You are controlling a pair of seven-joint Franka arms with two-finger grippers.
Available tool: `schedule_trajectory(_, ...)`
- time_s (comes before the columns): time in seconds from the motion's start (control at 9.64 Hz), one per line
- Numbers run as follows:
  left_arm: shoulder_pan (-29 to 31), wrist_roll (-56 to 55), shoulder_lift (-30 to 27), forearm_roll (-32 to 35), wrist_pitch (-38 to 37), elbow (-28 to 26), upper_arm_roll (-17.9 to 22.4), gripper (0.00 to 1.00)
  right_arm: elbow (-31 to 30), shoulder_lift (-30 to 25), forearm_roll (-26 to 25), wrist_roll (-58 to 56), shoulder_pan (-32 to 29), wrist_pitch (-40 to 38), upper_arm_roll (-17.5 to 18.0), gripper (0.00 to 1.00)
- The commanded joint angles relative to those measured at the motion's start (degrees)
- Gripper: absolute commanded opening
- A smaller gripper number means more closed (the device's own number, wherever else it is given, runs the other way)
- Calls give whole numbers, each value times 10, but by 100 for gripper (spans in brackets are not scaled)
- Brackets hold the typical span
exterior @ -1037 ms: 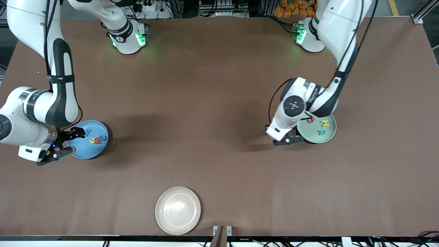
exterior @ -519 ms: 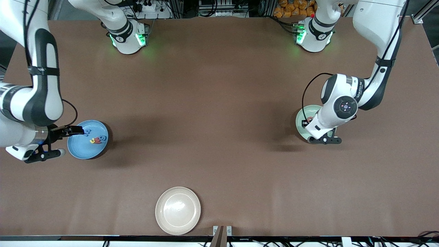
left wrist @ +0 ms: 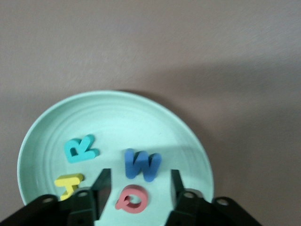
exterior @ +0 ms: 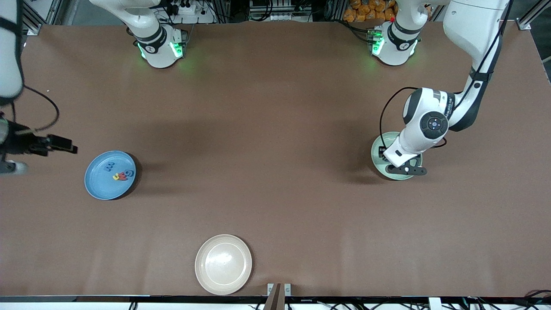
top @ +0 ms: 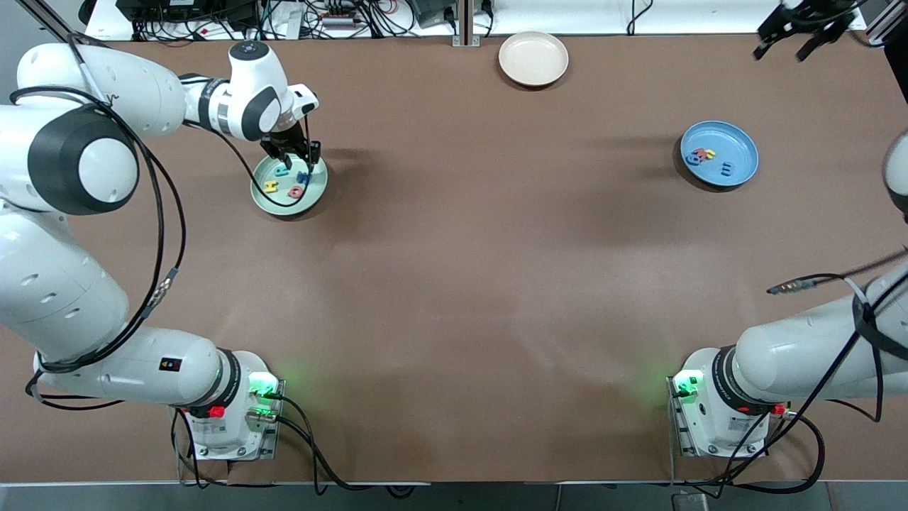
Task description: Sort upper and lower case letters into plates
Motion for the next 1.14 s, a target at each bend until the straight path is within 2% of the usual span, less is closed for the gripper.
schedule_trajectory(0.0,-5,22,-8,8,-4,20,6,100,-18,-66,-17,15,-24,-23,23,100)
schedule_trajectory(0.21,-6,20,-17,4,-34,50,19,100,18,-81,-27,62,-25,-75,25,100)
schedule_trajectory(0.31,-6,20,-22,3,-83,86,26,100,44,-81,-37,91,-25,-98,33,100)
schedule_trajectory(0.52,-9,22,-42,-18,-175,173,56,100,59,-79,-73,149,-25,-101,71,100)
schedule_trajectory(0.73,-44,24,-55,-40,-179,239,123,100,72,-79,-67,187,-25,-100,84,100)
schedule_trajectory(0.93,-39,27,-83,-35,-183,301,129,100,72,-78,-62,187,-25,-100,87,100)
schedule_trajectory(1.04,-38,30,-88,-33,-183,314,130,100,75,-77,-55,186,-20,-99,87,100)
